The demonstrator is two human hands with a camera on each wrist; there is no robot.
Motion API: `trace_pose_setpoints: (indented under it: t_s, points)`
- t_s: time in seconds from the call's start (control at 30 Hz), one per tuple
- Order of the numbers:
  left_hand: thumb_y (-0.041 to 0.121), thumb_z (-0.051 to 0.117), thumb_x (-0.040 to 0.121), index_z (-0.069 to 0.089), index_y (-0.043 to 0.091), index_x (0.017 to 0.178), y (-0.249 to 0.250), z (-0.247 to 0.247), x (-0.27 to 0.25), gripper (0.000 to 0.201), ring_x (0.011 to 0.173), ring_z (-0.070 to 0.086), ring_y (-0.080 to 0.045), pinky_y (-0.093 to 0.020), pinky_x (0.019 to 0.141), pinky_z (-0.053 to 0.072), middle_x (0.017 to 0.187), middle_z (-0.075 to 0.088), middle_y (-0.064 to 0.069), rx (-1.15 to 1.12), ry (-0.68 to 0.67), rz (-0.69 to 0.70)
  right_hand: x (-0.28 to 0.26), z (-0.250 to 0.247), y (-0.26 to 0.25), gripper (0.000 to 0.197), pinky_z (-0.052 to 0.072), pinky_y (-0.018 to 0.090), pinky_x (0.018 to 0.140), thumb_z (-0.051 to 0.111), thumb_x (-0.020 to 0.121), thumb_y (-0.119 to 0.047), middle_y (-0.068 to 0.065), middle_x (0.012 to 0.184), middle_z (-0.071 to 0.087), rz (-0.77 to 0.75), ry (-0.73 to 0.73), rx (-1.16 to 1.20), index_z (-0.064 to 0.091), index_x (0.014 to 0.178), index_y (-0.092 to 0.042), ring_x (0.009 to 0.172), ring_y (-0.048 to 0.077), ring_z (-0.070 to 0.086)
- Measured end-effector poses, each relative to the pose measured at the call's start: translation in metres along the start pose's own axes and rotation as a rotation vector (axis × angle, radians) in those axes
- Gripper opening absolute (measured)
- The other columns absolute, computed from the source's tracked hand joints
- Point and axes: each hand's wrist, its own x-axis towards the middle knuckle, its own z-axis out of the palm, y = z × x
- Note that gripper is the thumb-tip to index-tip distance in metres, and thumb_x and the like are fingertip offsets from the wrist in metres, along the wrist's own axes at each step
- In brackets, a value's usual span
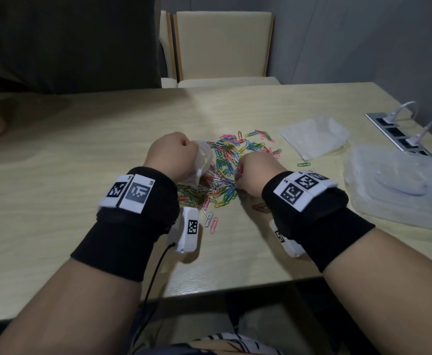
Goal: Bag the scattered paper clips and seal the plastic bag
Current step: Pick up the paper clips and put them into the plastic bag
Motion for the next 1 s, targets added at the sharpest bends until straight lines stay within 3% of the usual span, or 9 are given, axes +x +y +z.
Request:
trace_pose_setpoints:
  t_s: [0.17,0.23,0.3,0.4,0.47,0.63,0.77,0.87,1.0]
  points:
    - [0.028,0.049,0.095,0.062,-0.001,0.085,0.003,0.000,0.000,0.033,0.086,0.065,-0.041,-0.055,0.083,0.055,0.088,0.069,-0.026,0.025,0.015,0.017,-0.001,-0.014,0.011,0.022,0.042,0.027,0.057,0.067,0.088,-0.029,0.007,0.082,0.063,0.070,0.060,0.300,0.064,0.078,-0.010,0.078,0.024,0.055]
    - [0.028,0.049,0.096,0.063,0.000,0.085,0.005,0.000,-0.001,0.033,0.086,0.066,-0.041,-0.054,0.083,0.055,0.087,0.069,-0.025,0.023,0.011,0.021,0.001,-0.019,0.014,0.024,0.051,0.032,0.066,0.072,0.084,-0.026,0.008,0.076,0.064,0.103,0.109,0.585,0.063,0.070,-0.009,0.076,0.027,0.060]
    - [0.028,0.050,0.097,0.063,0.002,0.084,0.006,0.001,-0.002,0.033,0.087,0.065,-0.039,-0.048,0.083,0.055,0.085,0.069,-0.021,0.033,0.000,0.025,0.002,-0.023,0.013,0.018,0.055,0.037,0.071,0.075,0.082,-0.019,0.011,0.075,0.067,0.131,0.125,0.925,0.068,0.078,-0.003,0.068,0.025,0.063]
    - [0.027,0.048,0.099,0.062,0.006,0.083,0.012,0.002,-0.005,0.030,0.090,0.061,-0.033,-0.033,0.074,0.046,0.080,0.063,-0.012,0.055,-0.011,0.025,-0.002,-0.030,0.002,0.005,0.056,0.027,0.060,0.068,0.086,-0.002,0.011,0.074,0.061,0.110,0.041,1.412,0.063,0.086,-0.001,0.060,0.018,0.059]
    - [0.022,0.047,0.098,0.064,-0.001,0.087,0.013,0.003,-0.006,0.030,0.090,0.062,-0.034,-0.036,0.078,0.050,0.087,0.066,-0.016,0.045,-0.016,0.033,-0.005,-0.033,-0.007,0.004,0.055,0.021,0.051,0.064,0.088,0.001,0.011,0.075,0.059,0.096,-0.004,1.555,0.062,0.091,0.002,0.055,0.015,0.060]
    - [0.018,0.045,0.095,0.066,-0.004,0.091,0.017,0.003,-0.009,0.030,0.091,0.066,-0.041,-0.052,0.085,0.055,0.094,0.070,-0.025,-0.018,-0.024,0.021,-0.005,-0.032,-0.017,0.018,0.043,0.015,0.033,0.056,0.093,0.001,0.014,0.070,0.055,0.143,-0.095,1.652,0.056,0.076,0.001,0.035,0.012,0.056]
    - [0.017,0.047,0.095,0.065,-0.005,0.091,0.018,0.003,-0.011,0.029,0.092,0.064,-0.040,-0.050,0.085,0.055,0.094,0.068,-0.026,-0.033,0.002,0.001,-0.003,-0.032,-0.018,0.016,0.056,0.020,0.044,0.051,0.094,0.005,0.016,0.081,0.056,0.184,-0.165,1.653,0.054,0.080,0.001,0.062,0.023,0.060]
    - [0.017,0.048,0.095,0.064,-0.001,0.084,0.018,0.004,-0.011,0.026,0.087,0.066,-0.038,-0.045,0.083,0.057,0.083,0.068,-0.019,-0.074,-0.006,-0.022,-0.002,-0.035,-0.018,0.020,0.057,0.024,0.050,0.044,0.095,0.011,0.018,0.087,0.052,0.197,-0.188,1.645,0.049,0.079,0.000,0.068,0.025,0.059]
    - [0.017,0.048,0.094,0.067,-0.004,0.089,0.016,0.006,-0.010,0.028,0.094,0.064,-0.040,-0.050,0.087,0.054,0.094,0.069,-0.025,-0.026,0.004,0.006,-0.003,-0.037,-0.021,0.024,0.057,0.025,0.055,0.033,0.089,0.019,0.021,0.098,0.049,0.197,-0.218,1.589,0.046,0.081,0.000,0.079,0.030,0.056]
